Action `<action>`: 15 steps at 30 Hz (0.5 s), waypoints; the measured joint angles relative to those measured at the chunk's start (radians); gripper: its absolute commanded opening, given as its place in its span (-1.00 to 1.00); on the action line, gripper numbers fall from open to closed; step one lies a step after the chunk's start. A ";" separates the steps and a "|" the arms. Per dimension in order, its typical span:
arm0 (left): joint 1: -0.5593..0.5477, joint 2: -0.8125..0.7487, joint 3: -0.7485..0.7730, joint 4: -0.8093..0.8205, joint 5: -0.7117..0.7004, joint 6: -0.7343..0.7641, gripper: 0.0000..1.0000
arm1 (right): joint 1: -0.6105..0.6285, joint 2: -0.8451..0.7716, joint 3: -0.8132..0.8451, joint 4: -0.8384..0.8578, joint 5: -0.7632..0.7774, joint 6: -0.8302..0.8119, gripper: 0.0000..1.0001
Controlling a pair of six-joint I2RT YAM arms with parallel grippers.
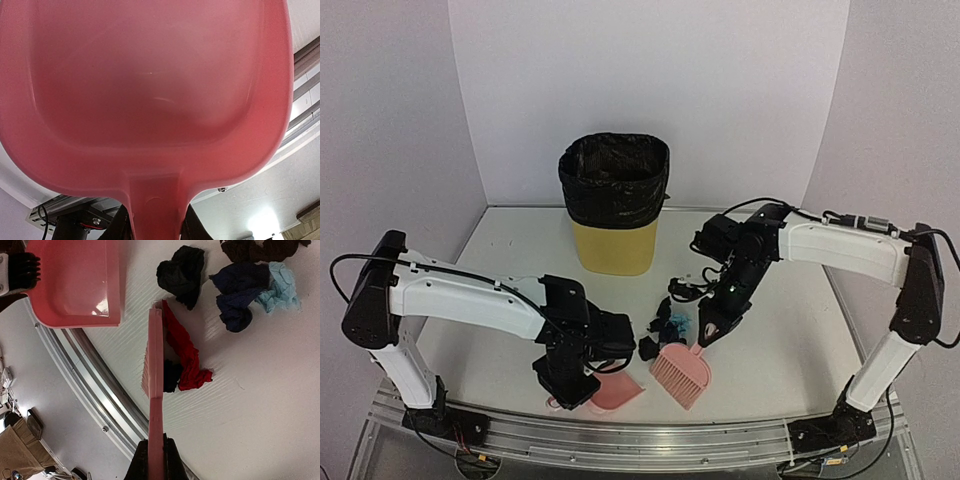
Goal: Sweep away the paper scraps from the table
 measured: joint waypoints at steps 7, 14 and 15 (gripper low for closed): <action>0.000 0.000 -0.001 0.001 0.000 0.027 -1.00 | -0.029 0.000 0.047 0.003 0.057 -0.071 -1.00; 0.000 0.002 0.000 0.011 -0.003 0.057 -1.00 | -0.034 -0.013 0.104 0.019 0.061 -0.113 -1.00; 0.000 0.004 0.002 0.014 -0.007 0.061 -1.00 | -0.034 -0.021 0.104 0.018 0.050 -0.114 -1.00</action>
